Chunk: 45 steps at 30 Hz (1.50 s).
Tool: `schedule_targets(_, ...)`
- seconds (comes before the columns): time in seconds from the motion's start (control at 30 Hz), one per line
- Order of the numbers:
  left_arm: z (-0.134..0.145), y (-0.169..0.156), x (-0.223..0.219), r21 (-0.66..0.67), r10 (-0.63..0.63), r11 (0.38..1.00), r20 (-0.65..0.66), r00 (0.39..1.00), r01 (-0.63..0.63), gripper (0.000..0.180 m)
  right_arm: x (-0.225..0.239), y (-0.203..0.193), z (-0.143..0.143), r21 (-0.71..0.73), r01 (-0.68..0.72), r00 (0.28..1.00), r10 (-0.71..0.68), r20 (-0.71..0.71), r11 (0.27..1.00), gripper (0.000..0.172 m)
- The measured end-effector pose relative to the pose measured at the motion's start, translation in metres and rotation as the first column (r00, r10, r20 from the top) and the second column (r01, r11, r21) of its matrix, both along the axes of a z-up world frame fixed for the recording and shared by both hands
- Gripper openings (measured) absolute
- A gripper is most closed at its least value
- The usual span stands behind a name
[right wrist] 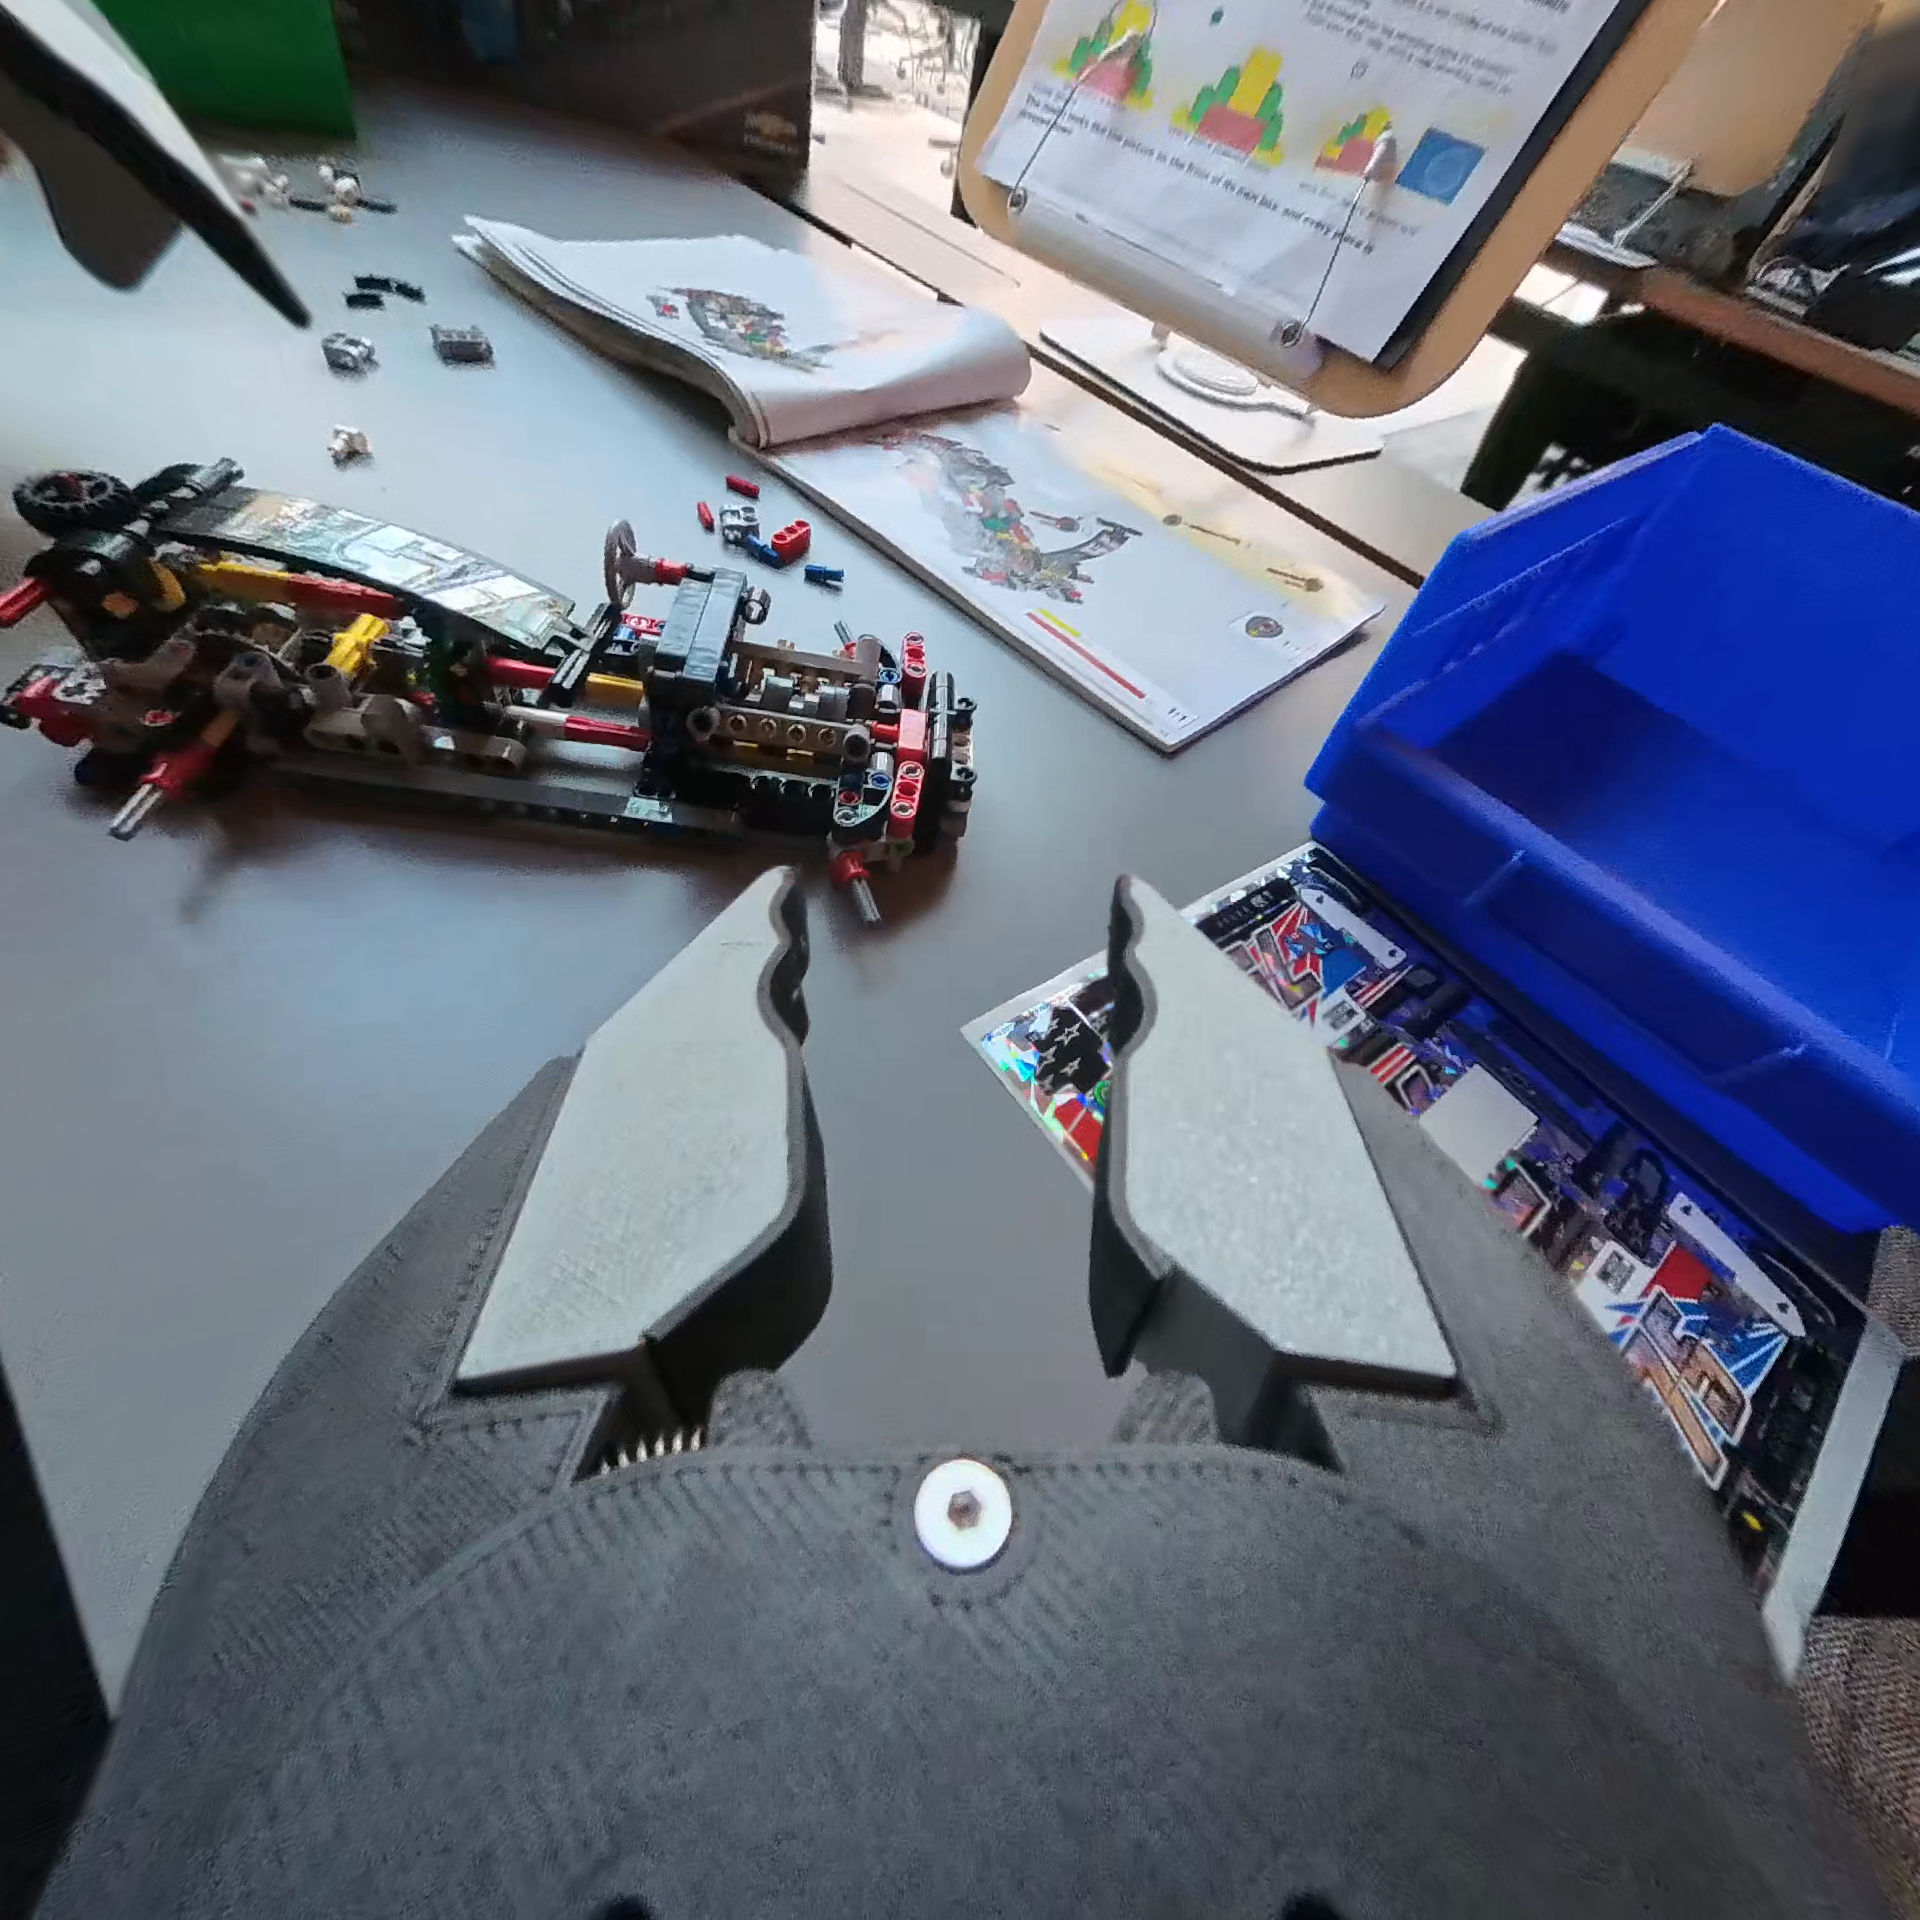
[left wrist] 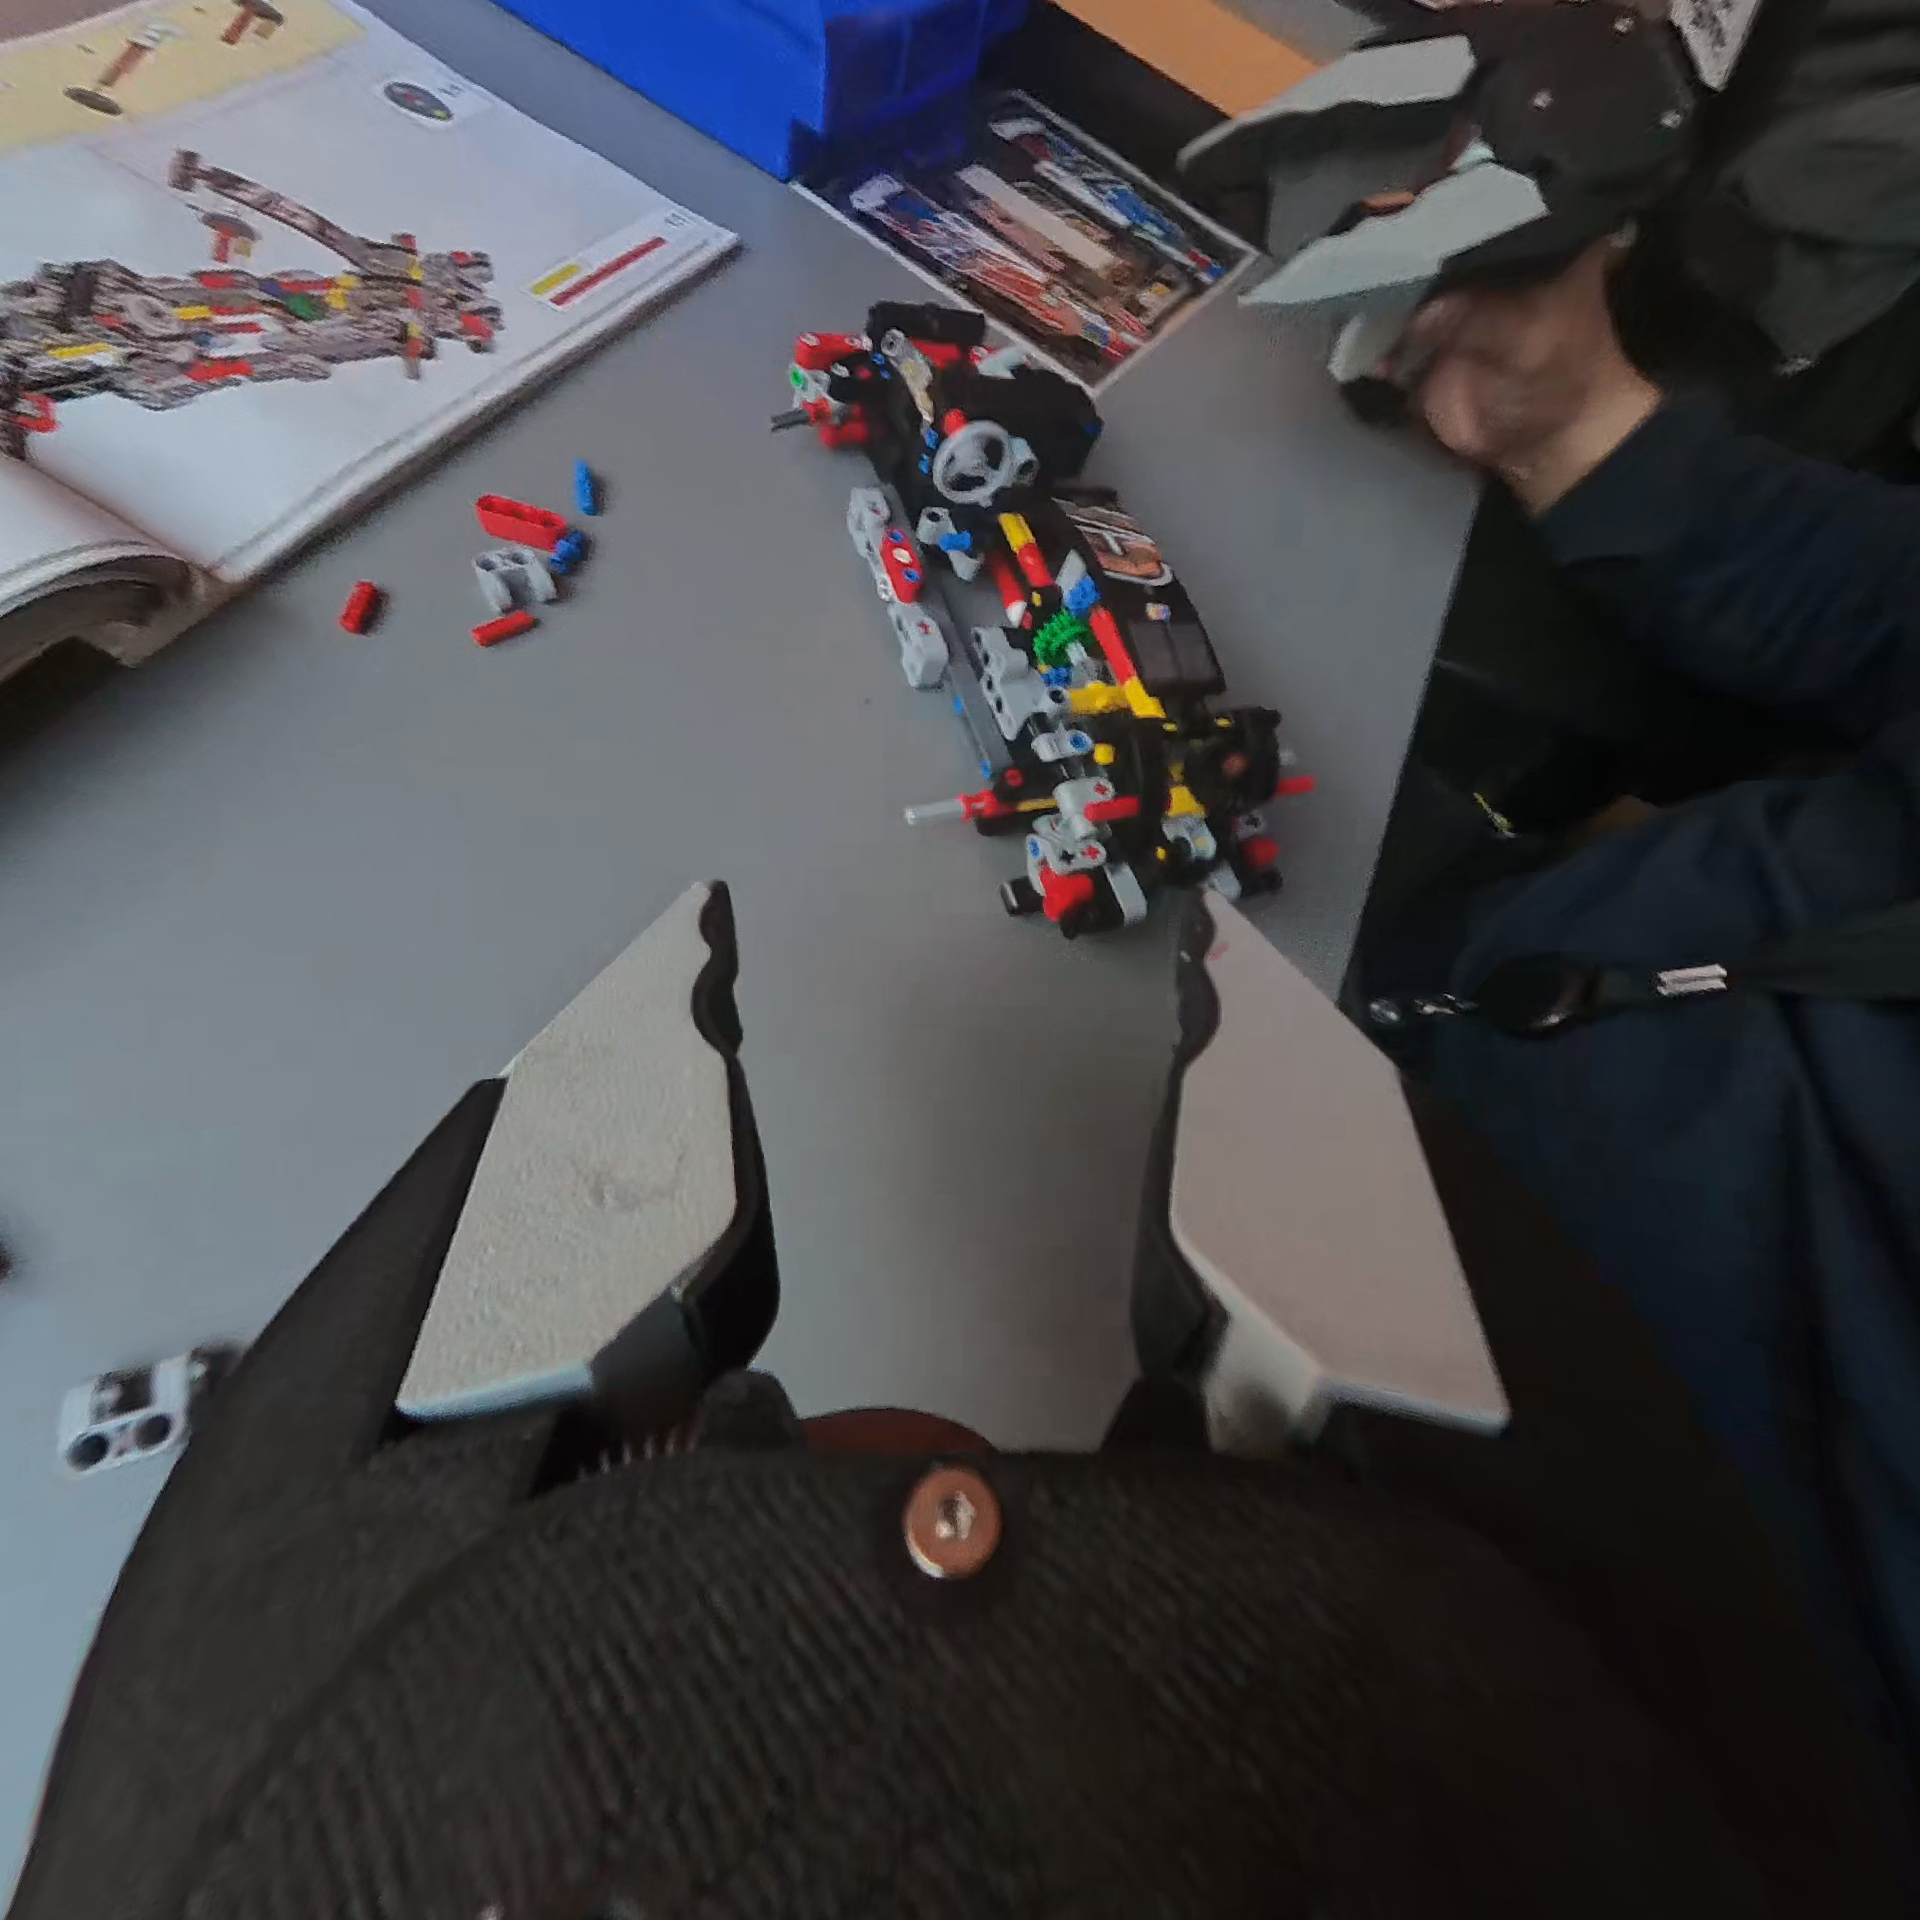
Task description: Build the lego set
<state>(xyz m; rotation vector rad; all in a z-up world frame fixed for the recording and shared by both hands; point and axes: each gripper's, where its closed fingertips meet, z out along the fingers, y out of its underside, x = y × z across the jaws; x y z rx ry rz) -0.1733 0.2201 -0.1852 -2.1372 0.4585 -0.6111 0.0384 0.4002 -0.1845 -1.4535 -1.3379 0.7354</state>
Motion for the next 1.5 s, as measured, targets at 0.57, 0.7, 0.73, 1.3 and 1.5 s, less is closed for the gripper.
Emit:
schedule_targets(0.57, -0.029, -0.004, 0.03, 0.037, -0.251, 0.967, 0.002, 0.968, 0.251, 0.054, -0.058, -0.034, -0.01, 0.171, -0.171, 0.984, 0.16, 0.072, 0.97, 0.044)
schedule_targets(0.7, -0.026, -0.002, 0.031, 0.049, -0.255, 0.966, 0.025, 0.967, 0.254, 0.059, -0.06, -0.037, -0.015, 0.204, -0.185, 0.98, 0.166, 0.11, 0.961, 0.041)
schedule_targets(0.73, -0.026, -0.002, 0.031, 0.055, -0.253, 0.966, 0.021, 0.967, 0.252, 0.059, -0.06, -0.036, -0.016, 0.211, -0.178, 0.981, 0.157, 0.112, 0.961, 0.039)
schedule_targets(1.3, -0.033, -0.005, 0.047, 0.036, -0.128, 0.991, -0.036, 0.991, 0.129, 0.071, -0.053, -0.041, -0.009, -0.113, -0.311, 0.949, 0.314, 0.011, 0.944, 0.04)
schedule_targets(1.5, -0.024, 0.001, 0.046, 0.066, -0.024, 0.998, 0.03, 0.999, 0.022, 0.071, -0.062, -0.03, -0.027, -0.084, -0.319, 0.935, 0.328, 0.137, 0.944, 0.04)
